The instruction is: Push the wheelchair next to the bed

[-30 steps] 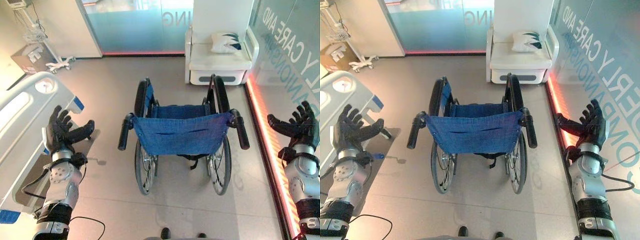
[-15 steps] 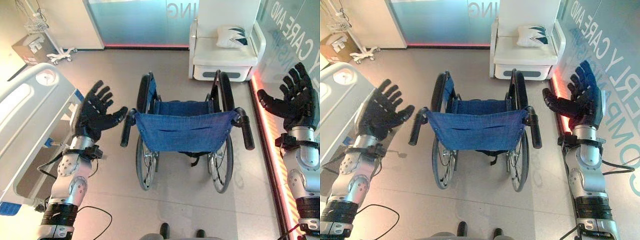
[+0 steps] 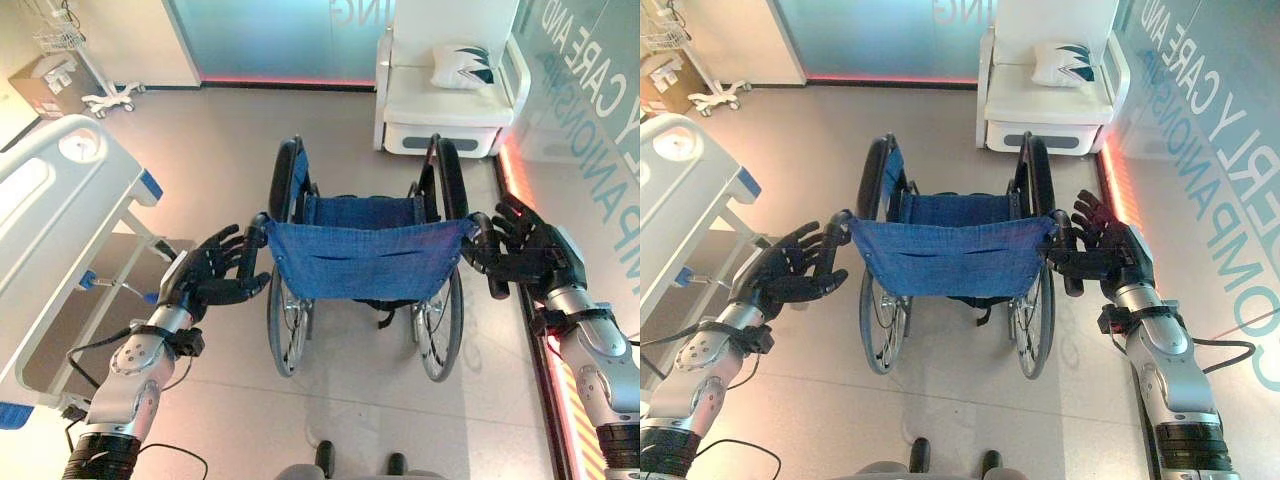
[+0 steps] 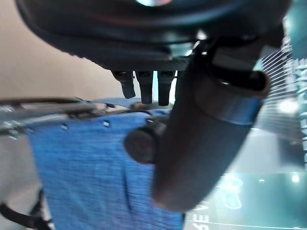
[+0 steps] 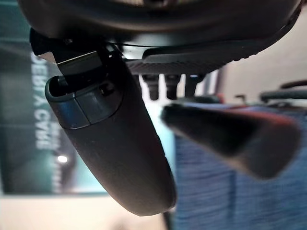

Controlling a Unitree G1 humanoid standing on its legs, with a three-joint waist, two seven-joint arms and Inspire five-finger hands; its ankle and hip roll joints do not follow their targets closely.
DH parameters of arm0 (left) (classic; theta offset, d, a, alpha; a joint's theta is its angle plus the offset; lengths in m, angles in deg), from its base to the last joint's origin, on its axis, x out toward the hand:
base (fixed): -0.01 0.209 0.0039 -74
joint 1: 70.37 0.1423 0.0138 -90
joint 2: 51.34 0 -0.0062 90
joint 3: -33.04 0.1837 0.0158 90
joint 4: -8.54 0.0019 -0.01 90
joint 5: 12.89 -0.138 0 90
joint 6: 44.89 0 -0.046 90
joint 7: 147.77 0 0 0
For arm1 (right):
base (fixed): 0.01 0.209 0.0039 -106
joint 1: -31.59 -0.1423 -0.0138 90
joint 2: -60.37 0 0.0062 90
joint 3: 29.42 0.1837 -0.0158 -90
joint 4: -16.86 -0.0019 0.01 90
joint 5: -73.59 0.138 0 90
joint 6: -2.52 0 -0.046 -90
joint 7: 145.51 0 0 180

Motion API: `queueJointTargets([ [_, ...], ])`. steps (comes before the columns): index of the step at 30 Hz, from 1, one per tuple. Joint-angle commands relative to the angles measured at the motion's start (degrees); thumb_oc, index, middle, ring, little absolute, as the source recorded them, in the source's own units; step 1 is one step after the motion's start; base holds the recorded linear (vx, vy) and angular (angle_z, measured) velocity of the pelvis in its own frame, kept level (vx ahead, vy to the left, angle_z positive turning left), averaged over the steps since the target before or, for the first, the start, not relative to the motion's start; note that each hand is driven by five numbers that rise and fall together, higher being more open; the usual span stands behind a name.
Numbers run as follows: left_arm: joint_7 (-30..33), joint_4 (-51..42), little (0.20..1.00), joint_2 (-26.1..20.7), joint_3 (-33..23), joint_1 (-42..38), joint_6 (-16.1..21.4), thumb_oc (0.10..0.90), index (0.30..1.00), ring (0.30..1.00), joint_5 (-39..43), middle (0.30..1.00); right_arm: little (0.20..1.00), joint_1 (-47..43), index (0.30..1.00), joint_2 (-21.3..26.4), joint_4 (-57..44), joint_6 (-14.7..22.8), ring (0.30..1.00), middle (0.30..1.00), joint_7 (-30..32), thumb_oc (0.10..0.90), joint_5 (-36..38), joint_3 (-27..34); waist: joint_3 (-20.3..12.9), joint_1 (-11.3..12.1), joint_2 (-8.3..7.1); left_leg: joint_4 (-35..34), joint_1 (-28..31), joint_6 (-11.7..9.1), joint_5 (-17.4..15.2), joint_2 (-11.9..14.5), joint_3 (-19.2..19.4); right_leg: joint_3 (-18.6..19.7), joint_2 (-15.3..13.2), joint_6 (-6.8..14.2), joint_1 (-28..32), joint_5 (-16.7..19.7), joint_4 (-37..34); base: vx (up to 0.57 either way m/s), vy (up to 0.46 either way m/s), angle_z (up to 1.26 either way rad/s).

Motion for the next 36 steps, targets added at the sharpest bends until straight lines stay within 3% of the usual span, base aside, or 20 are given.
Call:
queueJointTargets([
  [1,0.81,-2.71,0.9,-6.15,-2.02,-5.38,1.34,0.8,0.9,0.9,-3.99,0.9,0.9,-4.16,0.9,6.76,-6.5,2.13,0.9,0.9,-2.06,0.8,-3.62,-1.66,-3.98,-0.01,-2.0,0.2,3.09,-1.41,-4.14,-2.49,1.59,2.0,-1.87,2.89,-0.07,2.76,0.12,0.0,0.0,0.0],
  [7,4.57,2.67,0.9,-7.18,2.69,-9.36,-0.55,0.8,0.9,0.9,-8.88,0.9,0.9,-7.39,0.9,8.6,-4.31,-1.39,0.9,0.9,-1.56,0.8,-8.83,-5.22,-3.7,-0.56,-2.2,0.2,3.09,-1.44,-4.02,-2.59,1.85,2.37,-1.76,3.06,-0.17,3.04,0.12,0.0,0.0,0.0],
  [12,9.19,12.04,0.9,-7.34,8.46,-18.41,-2.17,0.8,0.9,0.9,-9.59,0.9,0.9,-14.54,0.9,10.11,1.74,-5.63,0.9,0.9,-0.15,0.8,-12.59,-11.75,-3.81,-1.35,-2.59,0.2,3.47,-1.55,-4.04,-2.67,2.35,2.96,-1.64,3.12,0.1,3.16,0.12,0.0,-0.005,-0.02],
  [16,9.44,14.58,0.9,-7.65,10.08,-22.62,-3.04,0.8,0.9,0.9,-8.47,0.9,0.9,-18.9,0.9,9.72,4.53,-7.91,0.9,0.9,0.71,0.8,-13.42,-14.78,-3.79,-1.44,-2.69,0.2,3.74,-1.64,-4.07,-2.57,2.64,3.01,-1.66,3.11,0.33,3.18,0.12,0.01,0.0,-0.07],
  [24,7.6,16.02,0.9,-10.37,14.89,-33.58,-5.98,0.8,0.9,0.9,-6.56,0.9,0.9,-31.68,0.9,9.68,9.96,-16.75,0.9,0.9,0.48,0.8,-16.14,-22.63,-3.35,-1.09,-2.6,0.2,3.84,-1.87,-4.08,-2.6,2.55,2.89,-1.68,2.91,0.57,3.05,0.12,0.0,0.0,-0.02],
  [29,5.45,16.21,0.9,-13.29,17.4,-39.59,-5.54,0.8,0.9,0.9,-3.41,0.9,0.9,-38.89,0.9,12.27,13.39,-22.96,0.9,0.9,-4.21,0.8,-19.81,-27.24,-3.56,-0.65,-2.64,0.2,3.66,-1.91,-4.12,-2.8,2.37,2.79,-1.79,2.93,0.58,2.82,0.12,0.0,0.0,0.0],
  [30,4.9,15.74,0.9,-14.69,17.66,-41.2,-5.17,0.8,0.9,0.9,-1.99,0.9,0.9,-40.77,0.9,13.64,14.78,-25.37,0.9,0.9,-7.38,0.8,-21.44,-28.88,-3.75,-0.44,-2.7,0.2,3.56,-1.87,-4.14,-2.89,2.25,2.77,-1.85,2.94,0.52,2.8,0.12,0.0,0.0,0.0],
  [36,5.47,10.25,0.9,-19.74,16.5,-43.99,-5.36,0.8,0.9,0.9,1.43,0.9,0.9,-43.37,0.9,16.76,17.88,-28.87,0.9,0.9,-13.48,0.8,-22.76,-31.87,-4.03,0.38,-2.81,0.2,3.48,-1.8,-4.22,-3.02,1.81,2.5,-2.0,2.85,0.69,2.62,0.12,0.01,0.006,0.04],
])
